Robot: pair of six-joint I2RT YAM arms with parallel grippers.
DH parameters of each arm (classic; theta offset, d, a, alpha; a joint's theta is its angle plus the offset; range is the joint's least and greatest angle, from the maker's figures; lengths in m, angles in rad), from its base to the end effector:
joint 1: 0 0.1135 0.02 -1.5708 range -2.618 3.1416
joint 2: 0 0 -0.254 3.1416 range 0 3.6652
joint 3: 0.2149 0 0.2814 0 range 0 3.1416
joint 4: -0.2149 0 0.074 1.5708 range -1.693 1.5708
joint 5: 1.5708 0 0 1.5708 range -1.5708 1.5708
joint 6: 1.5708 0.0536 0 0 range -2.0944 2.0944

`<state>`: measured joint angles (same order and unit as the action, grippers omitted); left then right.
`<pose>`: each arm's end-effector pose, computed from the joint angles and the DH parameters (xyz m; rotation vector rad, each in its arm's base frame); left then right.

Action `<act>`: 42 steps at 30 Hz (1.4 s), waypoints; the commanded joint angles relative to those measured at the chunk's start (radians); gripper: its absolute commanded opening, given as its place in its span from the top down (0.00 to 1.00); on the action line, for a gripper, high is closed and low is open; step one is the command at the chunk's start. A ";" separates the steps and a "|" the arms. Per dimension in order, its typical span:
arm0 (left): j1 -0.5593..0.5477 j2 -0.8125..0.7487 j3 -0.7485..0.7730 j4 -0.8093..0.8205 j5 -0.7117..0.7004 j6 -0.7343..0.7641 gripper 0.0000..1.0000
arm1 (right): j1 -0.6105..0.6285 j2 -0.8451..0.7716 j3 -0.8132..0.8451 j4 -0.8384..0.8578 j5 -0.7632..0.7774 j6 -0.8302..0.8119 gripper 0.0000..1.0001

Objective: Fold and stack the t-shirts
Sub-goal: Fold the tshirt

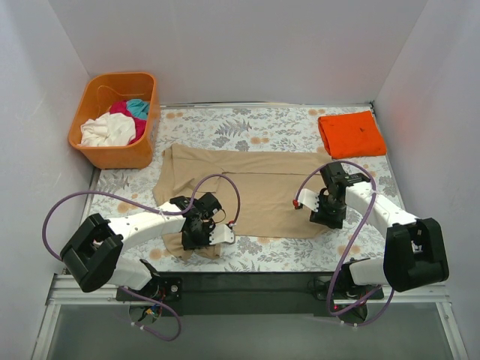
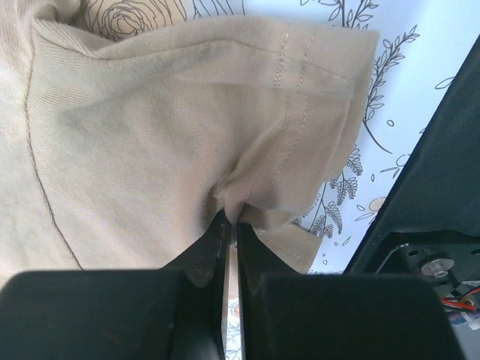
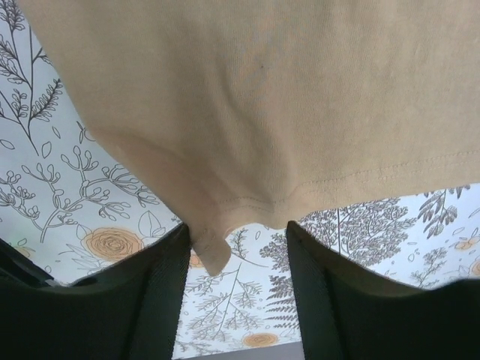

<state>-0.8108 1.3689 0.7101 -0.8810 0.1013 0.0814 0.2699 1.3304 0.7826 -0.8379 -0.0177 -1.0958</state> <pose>0.1526 -0.1684 0.1142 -1.3527 -2.8226 0.1655 0.2397 0.0673 0.1428 -1.8720 2.2977 -0.0864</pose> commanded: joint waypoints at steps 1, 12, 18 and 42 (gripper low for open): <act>0.005 -0.019 0.022 0.021 0.028 0.003 1.00 | -0.001 0.001 -0.006 -0.021 0.004 -0.078 0.64; 0.111 -0.129 0.219 -0.215 0.077 -0.062 1.00 | -0.023 -0.092 -0.002 -0.043 -0.001 -0.078 0.99; 0.198 -0.200 0.287 -0.242 0.008 -0.014 1.00 | -0.075 -0.068 0.061 -0.036 -0.025 -0.059 0.99; 0.530 0.194 0.623 0.094 0.032 0.181 1.00 | -0.159 0.398 0.550 0.013 -0.044 -0.010 0.99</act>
<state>-0.2897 1.5478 1.2743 -0.8368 0.1272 0.2245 0.1169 1.6962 1.2743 -0.8318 -0.0589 -1.0817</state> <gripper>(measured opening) 0.040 0.020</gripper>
